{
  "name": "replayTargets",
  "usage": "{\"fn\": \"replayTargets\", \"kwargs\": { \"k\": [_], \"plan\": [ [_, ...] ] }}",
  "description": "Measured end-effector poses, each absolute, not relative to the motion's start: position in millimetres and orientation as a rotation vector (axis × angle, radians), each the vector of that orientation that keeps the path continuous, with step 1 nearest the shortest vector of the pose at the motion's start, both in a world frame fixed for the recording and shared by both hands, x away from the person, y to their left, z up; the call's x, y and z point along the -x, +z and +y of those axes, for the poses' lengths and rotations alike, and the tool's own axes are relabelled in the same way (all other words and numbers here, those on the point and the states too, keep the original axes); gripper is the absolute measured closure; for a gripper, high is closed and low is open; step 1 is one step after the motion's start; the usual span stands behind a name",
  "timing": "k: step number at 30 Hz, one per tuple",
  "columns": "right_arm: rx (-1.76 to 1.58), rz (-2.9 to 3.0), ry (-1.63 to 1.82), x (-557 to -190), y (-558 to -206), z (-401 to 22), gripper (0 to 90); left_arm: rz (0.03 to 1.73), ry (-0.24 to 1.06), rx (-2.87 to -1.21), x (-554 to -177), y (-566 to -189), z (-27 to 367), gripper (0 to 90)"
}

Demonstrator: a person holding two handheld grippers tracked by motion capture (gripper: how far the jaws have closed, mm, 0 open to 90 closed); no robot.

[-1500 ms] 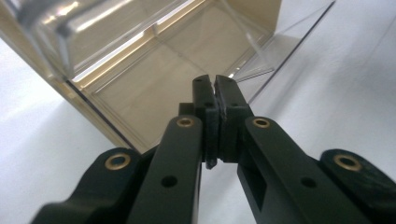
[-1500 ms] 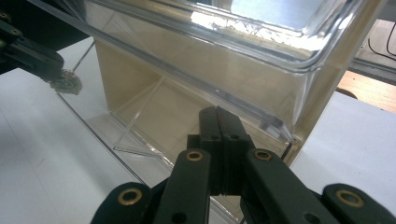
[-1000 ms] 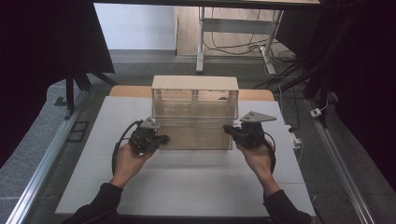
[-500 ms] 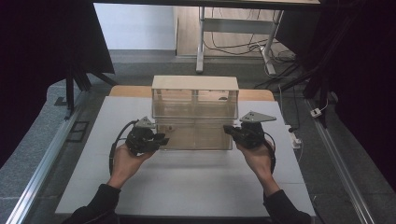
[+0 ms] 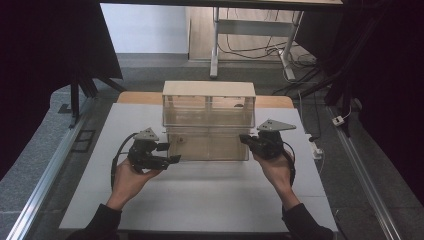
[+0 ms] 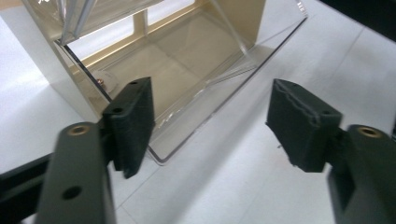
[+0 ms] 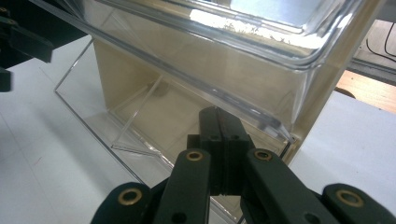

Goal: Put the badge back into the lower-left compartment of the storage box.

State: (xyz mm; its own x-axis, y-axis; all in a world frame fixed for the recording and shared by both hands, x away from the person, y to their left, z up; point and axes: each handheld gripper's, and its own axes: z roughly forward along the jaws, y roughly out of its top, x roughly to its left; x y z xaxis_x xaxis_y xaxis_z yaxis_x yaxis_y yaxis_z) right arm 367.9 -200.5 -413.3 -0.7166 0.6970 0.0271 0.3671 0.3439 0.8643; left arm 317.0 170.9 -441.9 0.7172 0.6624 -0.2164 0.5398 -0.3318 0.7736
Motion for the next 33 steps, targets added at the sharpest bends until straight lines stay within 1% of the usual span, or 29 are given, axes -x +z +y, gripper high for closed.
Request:
{"fn": "replayTargets", "kwargs": {
  "k": [4,7,11,15,18,20,33],
  "plan": [
    [-0.942,2.266,1.321,-367.8,-413.4,-200.6,90.0,0.897,0.150,-2.006,-310.6,-441.0,174.2,18.7],
    [-0.942,2.266,1.321,-367.8,-413.4,-200.7,90.0,0.908,0.144,-1.994,-304.7,-440.1,177.7,13.3],
    [-0.942,2.265,1.321,-367.8,-413.4,-200.7,90.0,0.913,0.148,-1.991,-294.4,-438.2,183.6,6.2],
    [-0.944,2.263,1.325,-367.7,-413.6,-200.5,90.0,0.900,0.110,-1.967,-283.8,-438.4,193.2,2.3],
    [-0.946,2.261,1.324,-367.6,-413.5,-200.4,90.0,0.899,0.091,-1.940,-275.7,-439.4,201.1,0.0],
    [-0.946,2.263,1.321,-367.6,-413.4,-200.5,90.0,0.901,0.090,-1.928,-270.0,-440.2,206.2,0.0],
    [-0.940,2.264,1.320,-366.9,-412.7,-200.5,90.0,0.915,0.145,-1.911,-236.1,-447.0,226.3,0.0]
  ]
}}
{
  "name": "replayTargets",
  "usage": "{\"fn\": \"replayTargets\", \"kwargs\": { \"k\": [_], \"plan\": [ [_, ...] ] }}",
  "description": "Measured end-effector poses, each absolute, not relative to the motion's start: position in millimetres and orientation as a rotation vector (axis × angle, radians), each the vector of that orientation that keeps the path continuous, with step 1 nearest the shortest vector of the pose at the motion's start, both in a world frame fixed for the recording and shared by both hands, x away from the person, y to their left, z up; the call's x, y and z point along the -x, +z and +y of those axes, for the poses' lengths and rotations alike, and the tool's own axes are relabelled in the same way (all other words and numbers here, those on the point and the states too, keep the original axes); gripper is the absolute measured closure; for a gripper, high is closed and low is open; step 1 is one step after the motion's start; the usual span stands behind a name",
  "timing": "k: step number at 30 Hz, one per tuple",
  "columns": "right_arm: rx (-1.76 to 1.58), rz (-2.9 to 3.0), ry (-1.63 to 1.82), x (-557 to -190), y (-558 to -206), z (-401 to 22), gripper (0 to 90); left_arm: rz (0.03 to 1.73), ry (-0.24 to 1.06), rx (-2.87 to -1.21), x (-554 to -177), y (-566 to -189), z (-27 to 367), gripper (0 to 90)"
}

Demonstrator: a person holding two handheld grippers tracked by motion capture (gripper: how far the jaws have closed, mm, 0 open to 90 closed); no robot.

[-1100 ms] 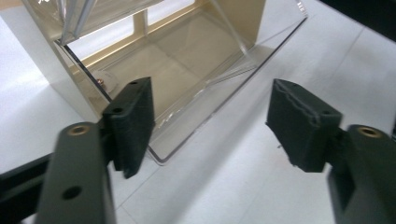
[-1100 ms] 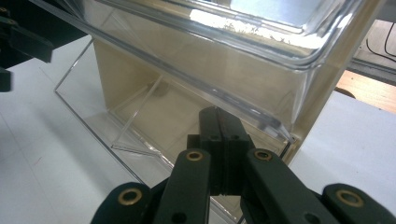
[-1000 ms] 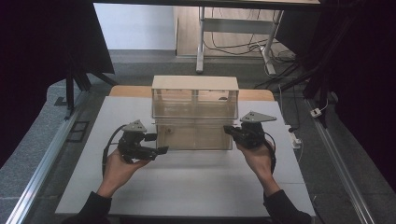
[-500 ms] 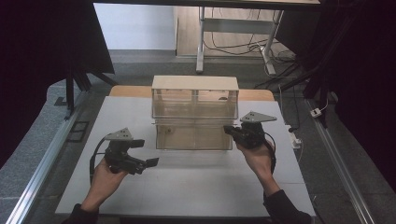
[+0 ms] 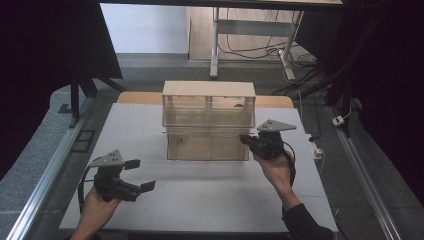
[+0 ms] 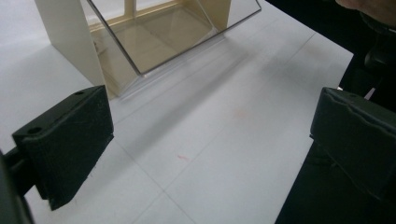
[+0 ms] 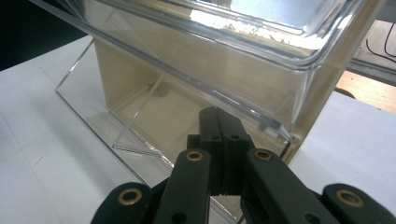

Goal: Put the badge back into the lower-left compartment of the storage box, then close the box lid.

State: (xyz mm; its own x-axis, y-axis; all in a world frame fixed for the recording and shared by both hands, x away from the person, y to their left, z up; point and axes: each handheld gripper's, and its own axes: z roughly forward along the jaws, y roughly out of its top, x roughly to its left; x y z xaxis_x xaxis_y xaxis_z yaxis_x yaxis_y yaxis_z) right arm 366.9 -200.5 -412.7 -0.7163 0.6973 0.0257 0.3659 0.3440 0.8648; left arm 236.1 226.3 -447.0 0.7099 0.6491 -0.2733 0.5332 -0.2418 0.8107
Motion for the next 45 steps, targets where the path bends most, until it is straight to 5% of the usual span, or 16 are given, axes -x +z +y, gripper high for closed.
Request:
{"fn": "replayTargets", "kwargs": {
  "k": [45],
  "plan": [
    [-0.948,2.264,1.319,-365.8,-413.2,-200.2,90.0,1.089,0.181,-1.997,-180.0,-479.6,258.6,0.0]
  ]
}}
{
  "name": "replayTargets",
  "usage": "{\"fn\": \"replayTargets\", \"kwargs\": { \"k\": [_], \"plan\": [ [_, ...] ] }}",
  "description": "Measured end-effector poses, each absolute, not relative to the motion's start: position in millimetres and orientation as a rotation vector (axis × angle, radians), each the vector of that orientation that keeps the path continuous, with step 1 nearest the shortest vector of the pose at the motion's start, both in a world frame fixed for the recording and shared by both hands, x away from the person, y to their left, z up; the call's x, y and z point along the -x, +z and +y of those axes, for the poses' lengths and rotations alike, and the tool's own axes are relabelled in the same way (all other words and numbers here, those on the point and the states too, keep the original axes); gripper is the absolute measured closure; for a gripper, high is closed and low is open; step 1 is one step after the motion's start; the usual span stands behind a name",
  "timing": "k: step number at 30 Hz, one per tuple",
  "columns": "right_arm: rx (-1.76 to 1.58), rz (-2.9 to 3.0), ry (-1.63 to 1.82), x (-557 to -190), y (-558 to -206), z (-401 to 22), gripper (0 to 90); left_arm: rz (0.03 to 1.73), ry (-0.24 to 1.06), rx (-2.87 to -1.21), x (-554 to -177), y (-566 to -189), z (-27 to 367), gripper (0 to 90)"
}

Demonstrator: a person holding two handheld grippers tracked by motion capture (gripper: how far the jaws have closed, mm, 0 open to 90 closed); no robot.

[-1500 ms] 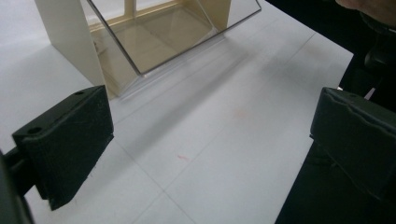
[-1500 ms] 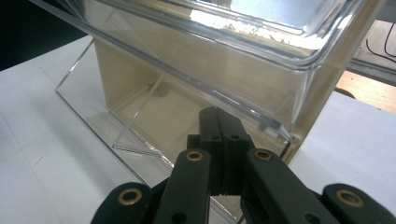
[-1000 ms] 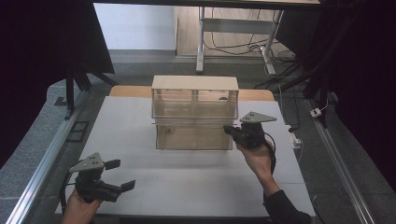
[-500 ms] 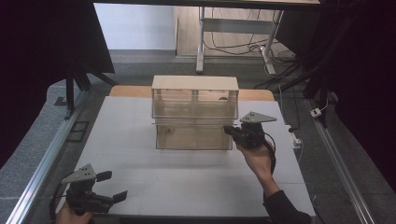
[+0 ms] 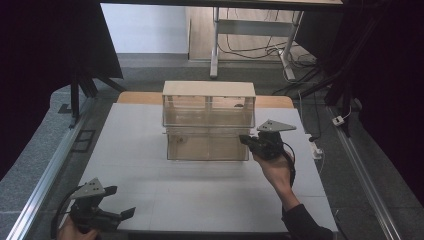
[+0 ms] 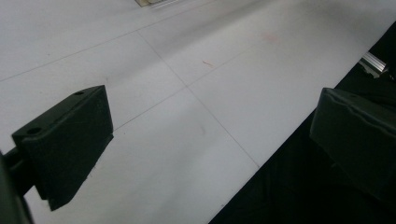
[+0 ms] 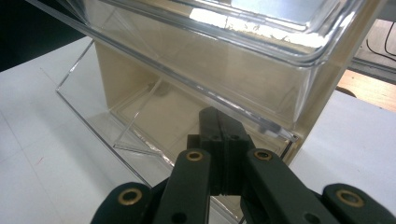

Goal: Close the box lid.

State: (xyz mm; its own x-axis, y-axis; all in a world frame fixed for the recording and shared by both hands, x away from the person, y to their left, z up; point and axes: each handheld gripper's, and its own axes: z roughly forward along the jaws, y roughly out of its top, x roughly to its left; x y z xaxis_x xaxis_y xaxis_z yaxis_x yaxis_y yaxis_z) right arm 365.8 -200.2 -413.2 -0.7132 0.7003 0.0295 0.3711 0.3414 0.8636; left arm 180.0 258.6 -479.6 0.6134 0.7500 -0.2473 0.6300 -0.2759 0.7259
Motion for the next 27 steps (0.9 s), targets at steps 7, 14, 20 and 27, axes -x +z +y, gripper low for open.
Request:
{"fn": "replayTargets", "kwargs": {
  "k": [7,14,20,27],
  "plan": [
    [-0.955,2.268,1.327,-365.4,-414.2,-200.4,90.0,1.096,0.180,-1.987,-179.9,-479.7,259.3,0.0],
    [-0.962,2.274,1.330,-364.0,-415.9,-200.7,90.0,1.098,0.180,-1.987,-180.0,-479.7,259.4,0.0],
    [-0.970,2.277,1.340,-361.9,-418.9,-200.1,90.0,1.098,0.180,-1.990,-180.4,-479.8,259.3,0.0],
    [-0.962,2.293,1.343,-358.2,-420.7,-201.1,90.0,1.101,0.180,-1.994,-180.4,-479.9,258.7,0.0]
  ]
}}
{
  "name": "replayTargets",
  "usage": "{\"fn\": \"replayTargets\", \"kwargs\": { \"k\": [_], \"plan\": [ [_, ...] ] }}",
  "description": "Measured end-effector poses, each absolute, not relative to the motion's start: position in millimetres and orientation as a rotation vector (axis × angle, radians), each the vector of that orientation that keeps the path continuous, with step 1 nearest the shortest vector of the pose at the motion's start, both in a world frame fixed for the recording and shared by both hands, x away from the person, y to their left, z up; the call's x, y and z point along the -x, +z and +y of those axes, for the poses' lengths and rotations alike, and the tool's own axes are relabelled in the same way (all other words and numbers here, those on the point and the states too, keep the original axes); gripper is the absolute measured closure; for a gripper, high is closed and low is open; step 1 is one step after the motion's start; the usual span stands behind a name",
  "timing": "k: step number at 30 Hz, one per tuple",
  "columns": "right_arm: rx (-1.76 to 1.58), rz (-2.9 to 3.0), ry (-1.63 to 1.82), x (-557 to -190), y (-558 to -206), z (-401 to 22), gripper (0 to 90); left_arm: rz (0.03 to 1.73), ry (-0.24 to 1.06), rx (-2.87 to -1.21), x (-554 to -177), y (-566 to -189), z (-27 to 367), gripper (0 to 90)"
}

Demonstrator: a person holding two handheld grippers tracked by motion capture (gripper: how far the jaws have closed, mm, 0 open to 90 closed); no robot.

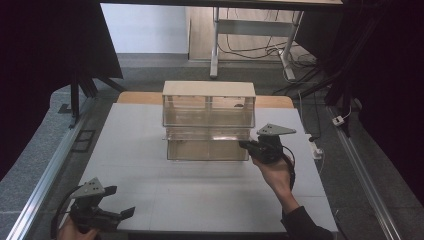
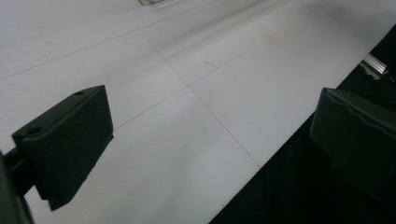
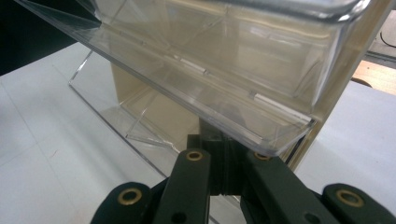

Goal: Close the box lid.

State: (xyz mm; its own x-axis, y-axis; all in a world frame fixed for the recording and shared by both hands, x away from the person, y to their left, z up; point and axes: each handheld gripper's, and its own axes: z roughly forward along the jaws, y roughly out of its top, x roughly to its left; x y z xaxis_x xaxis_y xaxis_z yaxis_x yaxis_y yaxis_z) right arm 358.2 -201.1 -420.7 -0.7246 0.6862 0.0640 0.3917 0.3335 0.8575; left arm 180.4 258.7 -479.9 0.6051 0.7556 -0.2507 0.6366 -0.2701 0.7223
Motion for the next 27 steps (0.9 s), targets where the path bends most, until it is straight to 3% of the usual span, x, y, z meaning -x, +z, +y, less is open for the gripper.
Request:
{"fn": "replayTargets", "kwargs": {
  "k": [27],
  "plan": [
    [-0.927,2.380,1.291,-343.1,-433.3,-202.3,90.0,1.115,0.189,-2.004,-180.8,-479.9,257.1,0.0]
  ]
}}
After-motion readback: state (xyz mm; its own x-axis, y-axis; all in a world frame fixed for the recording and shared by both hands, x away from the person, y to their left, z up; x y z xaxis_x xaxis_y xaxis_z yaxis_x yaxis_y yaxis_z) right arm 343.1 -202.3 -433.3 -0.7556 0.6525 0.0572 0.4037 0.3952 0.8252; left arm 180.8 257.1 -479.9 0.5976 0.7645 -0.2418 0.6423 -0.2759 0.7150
